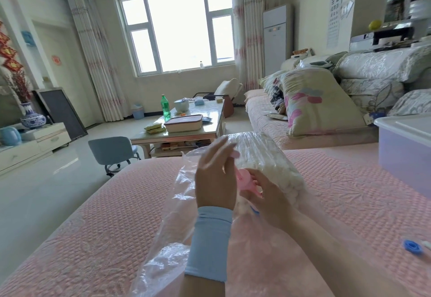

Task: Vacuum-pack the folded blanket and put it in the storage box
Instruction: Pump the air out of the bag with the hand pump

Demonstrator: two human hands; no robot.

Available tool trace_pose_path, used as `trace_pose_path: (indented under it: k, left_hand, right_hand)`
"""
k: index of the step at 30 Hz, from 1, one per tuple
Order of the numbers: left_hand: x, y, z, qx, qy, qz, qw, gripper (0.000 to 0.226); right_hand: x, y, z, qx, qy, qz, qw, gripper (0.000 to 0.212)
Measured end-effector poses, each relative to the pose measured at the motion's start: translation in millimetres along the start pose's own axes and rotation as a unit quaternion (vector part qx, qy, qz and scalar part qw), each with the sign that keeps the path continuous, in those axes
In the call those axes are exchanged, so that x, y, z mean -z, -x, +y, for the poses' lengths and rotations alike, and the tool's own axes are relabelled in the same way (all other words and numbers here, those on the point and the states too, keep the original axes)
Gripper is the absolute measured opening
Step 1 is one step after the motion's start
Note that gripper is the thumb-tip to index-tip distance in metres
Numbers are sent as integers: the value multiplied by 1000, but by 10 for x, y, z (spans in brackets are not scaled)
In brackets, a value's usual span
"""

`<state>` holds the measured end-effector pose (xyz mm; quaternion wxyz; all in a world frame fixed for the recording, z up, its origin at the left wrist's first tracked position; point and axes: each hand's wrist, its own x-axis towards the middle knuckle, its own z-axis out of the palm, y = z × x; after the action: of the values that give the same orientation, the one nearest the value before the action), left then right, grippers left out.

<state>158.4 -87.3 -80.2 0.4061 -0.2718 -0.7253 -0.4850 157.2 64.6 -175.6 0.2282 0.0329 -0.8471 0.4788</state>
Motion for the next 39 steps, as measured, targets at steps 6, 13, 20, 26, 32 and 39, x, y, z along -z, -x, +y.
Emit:
trace_pose_path:
  k: [6, 13, 20, 26, 32, 39]
  left_hand:
    - [76, -172, 85, -65, 44, 172, 982, 24]
    - [-184, 277, -211, 116, 29, -152, 981, 26]
    - [178, -258, 130, -54, 37, 140, 988, 17]
    - [-30, 30, -38, -9, 3, 56, 998, 23]
    - [-128, 190, -168, 101, 25, -147, 984, 26]
    - [122, -229, 168, -51, 71, 173, 981, 22]
  right_hand:
    - [-26, 15, -16, -3, 15, 1, 1000, 44]
    - [-23, 35, -63, 3, -2, 2, 1000, 42]
    - [3, 1, -18, -14, 0, -3, 1000, 46]
    - [-17, 13, -45, -4, 13, 7, 1000, 46]
    - [9, 28, -50, -1, -5, 0, 1000, 43]
    - [-7, 4, -3, -4, 10, 0, 1000, 46]
